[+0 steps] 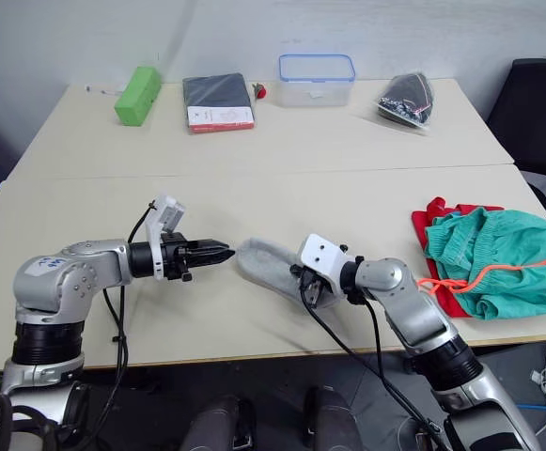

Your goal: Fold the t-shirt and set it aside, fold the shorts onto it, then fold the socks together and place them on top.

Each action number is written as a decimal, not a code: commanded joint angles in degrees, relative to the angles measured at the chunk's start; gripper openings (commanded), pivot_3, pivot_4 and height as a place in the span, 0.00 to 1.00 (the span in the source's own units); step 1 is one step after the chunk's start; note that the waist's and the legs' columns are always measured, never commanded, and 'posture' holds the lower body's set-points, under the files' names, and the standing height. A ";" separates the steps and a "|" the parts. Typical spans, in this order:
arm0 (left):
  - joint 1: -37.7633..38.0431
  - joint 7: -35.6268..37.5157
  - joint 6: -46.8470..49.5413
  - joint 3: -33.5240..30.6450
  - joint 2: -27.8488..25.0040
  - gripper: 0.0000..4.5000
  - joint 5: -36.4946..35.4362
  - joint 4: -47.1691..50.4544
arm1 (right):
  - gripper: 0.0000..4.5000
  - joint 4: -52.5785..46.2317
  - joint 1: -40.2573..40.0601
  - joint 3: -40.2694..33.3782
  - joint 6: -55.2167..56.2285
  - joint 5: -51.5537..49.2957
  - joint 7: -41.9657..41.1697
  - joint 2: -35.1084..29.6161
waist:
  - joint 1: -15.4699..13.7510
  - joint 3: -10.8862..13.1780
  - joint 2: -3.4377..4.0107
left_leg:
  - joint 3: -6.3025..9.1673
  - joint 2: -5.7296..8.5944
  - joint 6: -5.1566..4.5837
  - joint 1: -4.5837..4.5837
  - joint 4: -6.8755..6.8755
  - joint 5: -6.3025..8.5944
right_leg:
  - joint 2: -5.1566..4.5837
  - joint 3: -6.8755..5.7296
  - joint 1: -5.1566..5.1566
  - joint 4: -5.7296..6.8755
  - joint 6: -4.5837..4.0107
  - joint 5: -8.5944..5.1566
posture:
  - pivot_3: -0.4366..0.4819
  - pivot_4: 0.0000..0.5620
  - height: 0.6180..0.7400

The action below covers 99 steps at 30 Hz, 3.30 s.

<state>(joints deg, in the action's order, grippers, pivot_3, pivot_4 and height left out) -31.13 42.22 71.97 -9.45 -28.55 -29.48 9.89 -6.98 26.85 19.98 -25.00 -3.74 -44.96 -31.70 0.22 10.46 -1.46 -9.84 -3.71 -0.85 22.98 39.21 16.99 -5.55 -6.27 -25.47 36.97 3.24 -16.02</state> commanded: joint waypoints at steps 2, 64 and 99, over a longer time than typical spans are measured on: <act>-1.45 -6.60 8.23 -4.93 5.52 0.68 -3.04 -1.02 | 0.00 1.61 -0.92 0.97 1.15 1.79 -0.58 0.65 | 0.06 -0.01 -0.02 | -0.01 0.00 0.01 -0.07 0.00 0.00 | 0.01 0.02 0.05 0.01 0.00 0.00 | 0.48 0.27 1.00; -14.13 2.45 -9.75 25.93 6.00 0.30 0.29 -6.61 | 0.00 -1.39 -5.62 -1.95 1.33 3.67 0.65 0.71 | 0.04 0.00 0.01 | 0.01 -0.07 0.21 -0.78 -0.58 0.17 | -0.31 -0.05 0.73 -0.54 -0.11 -0.06 | 0.48 0.27 1.00; -10.16 -11.81 -4.83 6.55 2.87 0.99 4.02 -14.45 | 0.00 -2.28 -5.90 -2.64 0.74 3.67 0.21 0.10 | 0.03 0.01 -0.06 | 0.02 -0.05 0.24 -0.81 -1.07 0.08 | -0.28 -0.14 0.73 -0.89 -0.07 -0.03 | 0.48 0.27 1.00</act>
<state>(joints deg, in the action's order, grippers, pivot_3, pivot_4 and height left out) -40.32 29.48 63.32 0.41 -26.59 -21.90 -5.46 -9.99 21.78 17.41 -23.02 -0.99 -44.79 -30.83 0.25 10.47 -1.52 -9.82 -3.75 -0.62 22.18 38.15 17.07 -5.83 -6.41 -24.73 36.08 3.17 -16.05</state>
